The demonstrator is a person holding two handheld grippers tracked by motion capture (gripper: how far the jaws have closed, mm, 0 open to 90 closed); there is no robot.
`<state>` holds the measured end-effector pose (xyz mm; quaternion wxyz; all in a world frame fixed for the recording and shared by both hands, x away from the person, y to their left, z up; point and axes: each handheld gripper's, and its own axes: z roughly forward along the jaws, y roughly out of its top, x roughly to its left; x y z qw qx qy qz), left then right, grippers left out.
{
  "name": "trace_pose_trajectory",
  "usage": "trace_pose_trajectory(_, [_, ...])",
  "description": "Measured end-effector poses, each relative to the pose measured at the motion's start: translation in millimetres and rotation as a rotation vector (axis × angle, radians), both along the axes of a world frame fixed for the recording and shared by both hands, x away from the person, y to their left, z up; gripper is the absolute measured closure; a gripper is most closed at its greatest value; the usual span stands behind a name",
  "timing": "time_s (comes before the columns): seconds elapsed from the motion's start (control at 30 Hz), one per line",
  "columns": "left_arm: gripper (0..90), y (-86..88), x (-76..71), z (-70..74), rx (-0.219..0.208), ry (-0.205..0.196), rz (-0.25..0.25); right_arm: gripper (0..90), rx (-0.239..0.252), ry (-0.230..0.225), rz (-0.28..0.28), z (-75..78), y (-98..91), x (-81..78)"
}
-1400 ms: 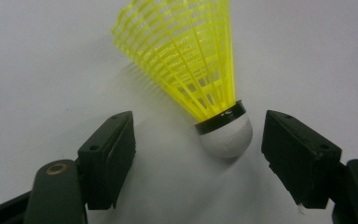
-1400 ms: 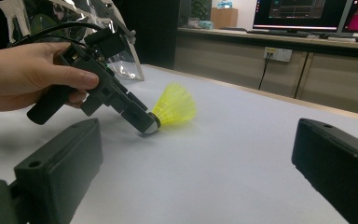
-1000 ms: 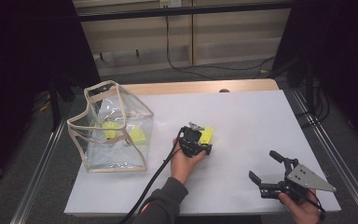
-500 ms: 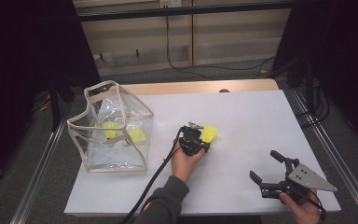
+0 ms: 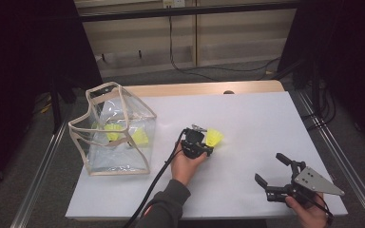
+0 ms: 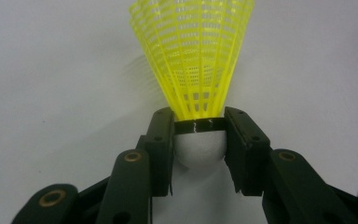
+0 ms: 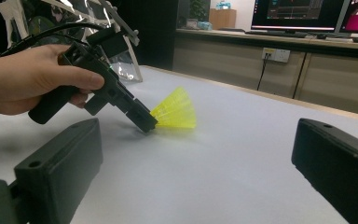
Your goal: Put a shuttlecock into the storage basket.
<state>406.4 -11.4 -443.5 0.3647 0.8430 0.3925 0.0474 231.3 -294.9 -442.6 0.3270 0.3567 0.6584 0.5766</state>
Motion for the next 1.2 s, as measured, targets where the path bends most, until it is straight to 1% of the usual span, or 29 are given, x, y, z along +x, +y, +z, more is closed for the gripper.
trace_pose_trajectory(0.1, [64.5, 2.1, -1.3, 2.5, -0.02, 0.002, -0.019, 1.7, 0.002, 0.001, 0.001, 0.2, 0.1, -0.2])
trace_pose_trajectory(0.17, [64.6, 4.2, -2.1, 4.9, -0.025, 0.001, -0.029, 1.7, 0.001, 0.0, -0.001, 0.1, -0.1, -0.1])
trace_pose_trajectory(0.2, [64.6, 4.9, -2.3, 5.5, -0.038, 0.003, -0.037, 1.7, 0.002, 0.001, -0.001, 0.2, -0.2, -0.1])
trace_pose_trajectory(0.4, [64.6, 10.2, -3.7, 11.5, -0.038, -0.013, -0.057, 1.7, 0.003, 0.0, 0.0, 0.2, 0.5, -0.3])
trace_pose_trajectory(0.47, [64.6, 12.3, -3.4, 12.7, -0.049, -0.012, -0.066, 1.7, 0.002, -0.002, 0.001, 0.3, 0.6, -0.2])
trace_pose_trajectory(0.5, [64.7, 13.3, -3.1, 13.3, -0.05, -0.005, -0.072, 1.7, 0.002, -0.002, 0.001, 0.3, 0.7, -0.2])
trace_pose_trajectory(0.57, [64.7, 14.7, -3.8, 14.8, -0.049, -0.01, -0.072, 1.7, 0.001, -0.004, 0.001, 0.3, 0.6, -0.2])
trace_pose_trajectory(0.7, [64.7, 17.1, -5.1, 18.2, -0.042, -0.004, -0.091, 1.7, 0.001, -0.001, 0.001, 0.1, 0.8, -0.2])
trace_pose_trajectory(0.87, [64.6, 22.0, -6.6, 25.0, -0.046, -0.005, -0.092, 1.6, 0.0, -0.003, 0.0, 0.2, 0.7, -0.2])
trace_pose_trajectory(0.9, [64.6, 23.7, -6.7, 26.8, -0.04, -0.004, -0.099, 1.7, 0.001, -0.002, 0.0, 0.2, 0.7, -0.2])
trace_pose_trajectory(1.03, [64.6, 29.1, -8.4, 32.9, -0.04, -0.009, -0.094, 1.6, 0.0, -0.002, 0.001, 0.4, 0.9, -0.4])
trace_pose_trajectory(1.13, [64.6, 33.0, -9.2, 36.4, -0.042, -0.003, -0.098, 1.6, -0.002, -0.001, -0.001, 0.4, 1.0, -0.4])
trace_pose_trajectory(1.2, [64.7, 35.3, -9.7, 38.9, -0.035, 0.0, -0.104, 1.6, 0.0, -0.001, -0.001, 0.5, 1.3, -0.5])
